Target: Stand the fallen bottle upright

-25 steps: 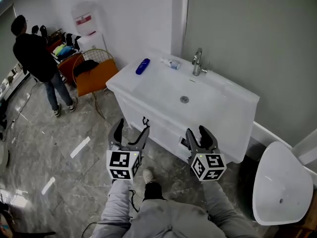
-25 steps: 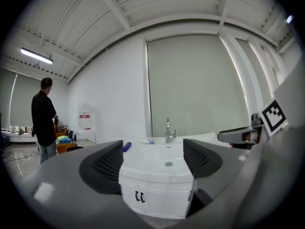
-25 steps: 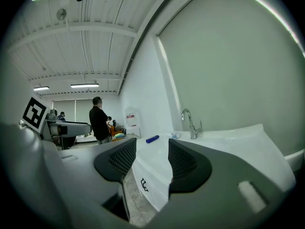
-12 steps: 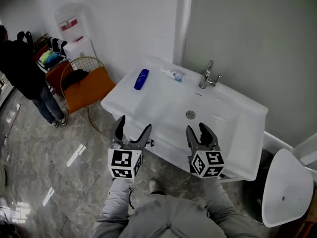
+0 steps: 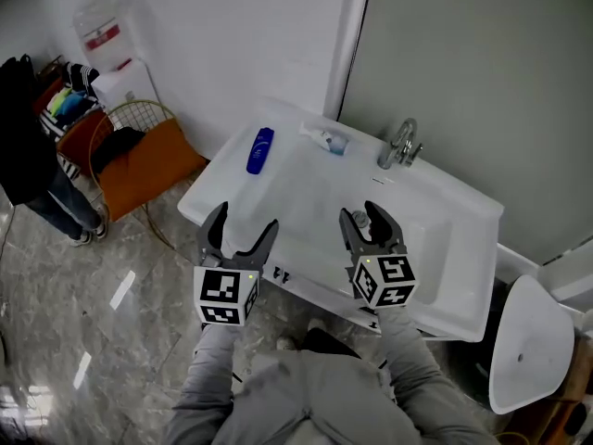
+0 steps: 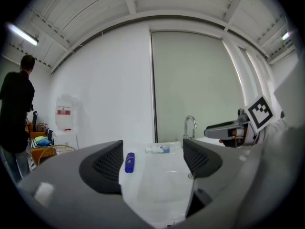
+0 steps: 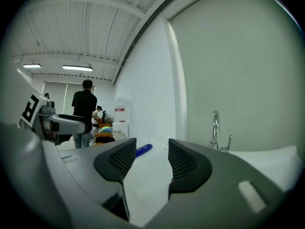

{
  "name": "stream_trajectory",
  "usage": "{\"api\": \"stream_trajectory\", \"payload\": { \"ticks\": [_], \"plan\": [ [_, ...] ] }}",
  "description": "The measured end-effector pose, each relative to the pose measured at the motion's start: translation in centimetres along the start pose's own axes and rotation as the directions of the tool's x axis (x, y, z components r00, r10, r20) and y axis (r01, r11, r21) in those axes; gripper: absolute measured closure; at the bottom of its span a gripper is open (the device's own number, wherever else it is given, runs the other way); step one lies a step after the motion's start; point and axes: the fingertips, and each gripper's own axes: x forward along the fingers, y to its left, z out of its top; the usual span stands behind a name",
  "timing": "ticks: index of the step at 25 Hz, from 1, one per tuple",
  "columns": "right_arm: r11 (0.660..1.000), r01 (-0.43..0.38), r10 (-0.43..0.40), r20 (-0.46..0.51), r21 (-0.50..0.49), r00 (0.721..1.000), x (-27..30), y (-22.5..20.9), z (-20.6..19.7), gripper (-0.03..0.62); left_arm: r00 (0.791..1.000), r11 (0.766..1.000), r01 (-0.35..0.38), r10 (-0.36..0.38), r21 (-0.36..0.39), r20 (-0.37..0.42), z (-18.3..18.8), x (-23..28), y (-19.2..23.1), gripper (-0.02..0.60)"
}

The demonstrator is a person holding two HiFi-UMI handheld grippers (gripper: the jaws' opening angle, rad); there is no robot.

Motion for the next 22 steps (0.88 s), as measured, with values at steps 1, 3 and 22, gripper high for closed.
{"api": "stream_trajectory", "payload": {
  "ticks": [1,3,22],
  "plan": [
    [1.000,-0.006,0.006,-0.005,-0.015,1.000,0.9,0.0,0.2,0.382,1.000,1.000,-0.002,0.002,-0.004,0.001,-0.1,0.3,0.5,0.160],
    [0.999,-0.017,0.016,-0.011,-0.032,1.000,2.9,-0.2,0.5,0.382,1.000,1.000,-0.008,0.008,-0.009,0.000,-0.2,1.1,1.4,0.160],
    [0.932,-0.204,0.086,-0.363,-0.301,0.928,26.4,-5.4,-4.4,0.382,0.991,0.992,-0.119,0.116,-0.037,-0.070,-1.7,9.8,8.3,0.160]
  ]
}}
